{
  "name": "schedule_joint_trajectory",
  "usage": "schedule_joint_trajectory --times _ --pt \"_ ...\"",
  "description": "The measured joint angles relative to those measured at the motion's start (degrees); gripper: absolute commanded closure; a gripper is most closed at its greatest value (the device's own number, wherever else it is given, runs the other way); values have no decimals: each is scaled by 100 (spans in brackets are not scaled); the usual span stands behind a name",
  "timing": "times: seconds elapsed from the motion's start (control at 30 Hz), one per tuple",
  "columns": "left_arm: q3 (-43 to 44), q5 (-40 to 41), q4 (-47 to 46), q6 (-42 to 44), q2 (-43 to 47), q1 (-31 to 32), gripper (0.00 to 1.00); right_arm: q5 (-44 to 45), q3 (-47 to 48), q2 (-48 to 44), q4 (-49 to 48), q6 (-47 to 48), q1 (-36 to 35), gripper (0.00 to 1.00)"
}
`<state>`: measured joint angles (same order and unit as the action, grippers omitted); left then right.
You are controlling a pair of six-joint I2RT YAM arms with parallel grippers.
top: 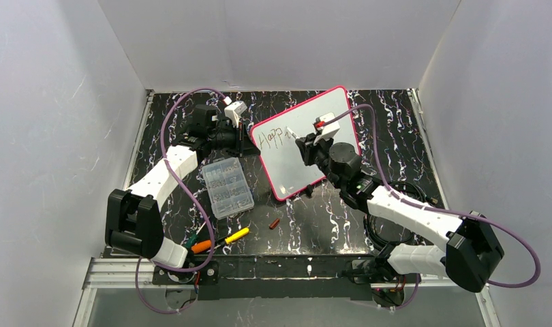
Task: Write a sentence on the whiteboard
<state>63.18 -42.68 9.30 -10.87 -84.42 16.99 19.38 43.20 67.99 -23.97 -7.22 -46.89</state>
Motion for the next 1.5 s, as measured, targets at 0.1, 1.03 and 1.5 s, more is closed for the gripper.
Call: schedule_joint_trajectory --times 0.1,1.03,1.5 --pt "0 0 0 0 0 2 100 -15 59 116 -50 13 0 99" --pt "0 2 2 0 0 2 100 177 4 -15 -2 15 0 99" --pt "0 0 2 0 0 2 100 175 -52 85 96 -4 0 99"
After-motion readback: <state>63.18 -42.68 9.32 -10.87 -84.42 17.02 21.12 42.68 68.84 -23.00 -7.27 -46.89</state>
